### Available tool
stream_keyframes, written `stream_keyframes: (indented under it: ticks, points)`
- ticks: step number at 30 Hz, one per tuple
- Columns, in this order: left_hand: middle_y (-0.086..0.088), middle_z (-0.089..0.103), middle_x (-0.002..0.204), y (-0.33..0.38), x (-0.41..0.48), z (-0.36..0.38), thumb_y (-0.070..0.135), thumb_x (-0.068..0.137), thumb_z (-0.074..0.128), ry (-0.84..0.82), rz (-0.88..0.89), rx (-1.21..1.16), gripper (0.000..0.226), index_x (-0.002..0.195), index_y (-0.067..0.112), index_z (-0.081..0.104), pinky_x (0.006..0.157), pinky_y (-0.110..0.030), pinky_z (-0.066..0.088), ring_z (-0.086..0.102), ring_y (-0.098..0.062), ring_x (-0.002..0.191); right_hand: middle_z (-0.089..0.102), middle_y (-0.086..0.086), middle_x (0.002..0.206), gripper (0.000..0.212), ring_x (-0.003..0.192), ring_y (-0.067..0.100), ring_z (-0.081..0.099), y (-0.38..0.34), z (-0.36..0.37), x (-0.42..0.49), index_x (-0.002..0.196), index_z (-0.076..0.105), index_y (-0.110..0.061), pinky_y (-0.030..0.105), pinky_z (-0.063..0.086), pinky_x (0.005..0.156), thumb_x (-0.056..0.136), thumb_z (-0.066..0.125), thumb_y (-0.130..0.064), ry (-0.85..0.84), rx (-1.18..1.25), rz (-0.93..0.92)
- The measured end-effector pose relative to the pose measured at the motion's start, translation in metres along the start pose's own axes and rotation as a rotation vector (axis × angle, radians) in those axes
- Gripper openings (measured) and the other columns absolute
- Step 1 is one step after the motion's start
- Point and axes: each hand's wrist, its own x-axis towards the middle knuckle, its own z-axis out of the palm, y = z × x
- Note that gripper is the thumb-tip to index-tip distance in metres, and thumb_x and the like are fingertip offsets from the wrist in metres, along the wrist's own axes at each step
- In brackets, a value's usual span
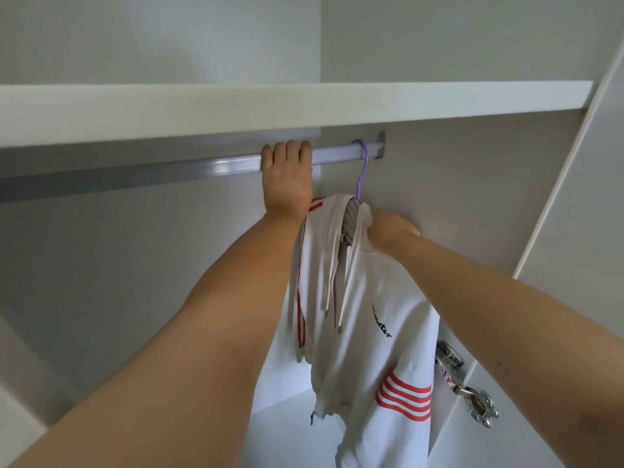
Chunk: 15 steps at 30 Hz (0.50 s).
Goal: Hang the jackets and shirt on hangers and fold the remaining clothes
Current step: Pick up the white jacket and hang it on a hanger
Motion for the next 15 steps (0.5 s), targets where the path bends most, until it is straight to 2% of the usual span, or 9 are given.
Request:
stream_keyframes:
  ticks: [2,4,6,8,11,15]
  points:
    - [-0.004,0.058,0.085,0.000,-0.003,0.003,0.012,0.073,0.062,0.055,-0.020,-0.008,0.032,0.105,0.014,0.061,0.089,-0.039,0.041,0.054,-0.025,0.078,0.056,0.017,0.130,0.036,0.120,0.035,0.053,0.006,0.003,-0.001,0.127,0.054,-0.007,0.038,0.044,0.095,0.096,0.042,-0.020,-0.002,0.001,-0.017]
    - [-0.005,0.059,0.090,0.001,-0.006,0.001,0.009,0.071,0.051,0.065,-0.025,-0.025,0.042,0.111,0.013,0.060,0.095,-0.041,0.041,0.055,-0.026,0.083,0.059,0.018,0.123,0.033,0.114,0.036,0.056,0.011,0.007,-0.001,0.119,0.057,-0.006,0.036,0.046,0.090,0.093,0.046,-0.022,0.066,0.020,-0.038]
    - [-0.007,0.059,0.097,0.003,-0.008,-0.001,0.011,0.070,0.044,0.028,-0.024,-0.033,0.049,0.117,0.012,0.056,0.100,-0.042,0.041,0.056,-0.027,0.089,0.059,0.019,0.124,0.035,0.114,0.036,0.056,0.011,0.012,-0.005,0.121,0.056,-0.004,0.036,0.046,0.090,0.092,0.047,-0.020,0.004,0.022,-0.067]
    - [-0.009,0.059,0.102,0.003,-0.010,-0.003,0.012,0.069,0.045,-0.015,-0.023,-0.036,0.051,0.119,0.011,0.054,0.103,-0.044,0.039,0.056,-0.028,0.094,0.058,0.019,0.126,0.036,0.116,0.036,0.055,0.008,0.014,-0.010,0.125,0.053,-0.003,0.035,0.045,0.089,0.093,0.047,-0.017,-0.061,0.007,-0.093]
    - [-0.009,0.060,0.104,0.005,-0.011,-0.005,0.010,0.067,0.056,-0.050,-0.023,-0.066,0.051,0.119,0.010,0.056,0.104,-0.046,0.038,0.056,-0.029,0.100,0.059,0.017,0.121,0.032,0.111,0.037,0.057,0.012,0.015,-0.014,0.122,0.050,-0.007,0.035,0.044,0.081,0.091,0.044,-0.014,0.054,-0.019,-0.083]
    - [-0.015,0.055,0.128,0.010,-0.020,-0.011,0.014,0.071,0.062,-0.143,-0.016,-0.133,0.061,0.131,0.008,0.052,0.110,-0.054,0.027,0.047,-0.034,0.126,0.060,0.013,0.116,0.032,0.107,0.034,0.058,0.021,0.019,-0.024,0.119,0.050,-0.009,0.031,0.040,0.073,0.090,0.050,-0.021,-0.020,-0.075,-0.073]
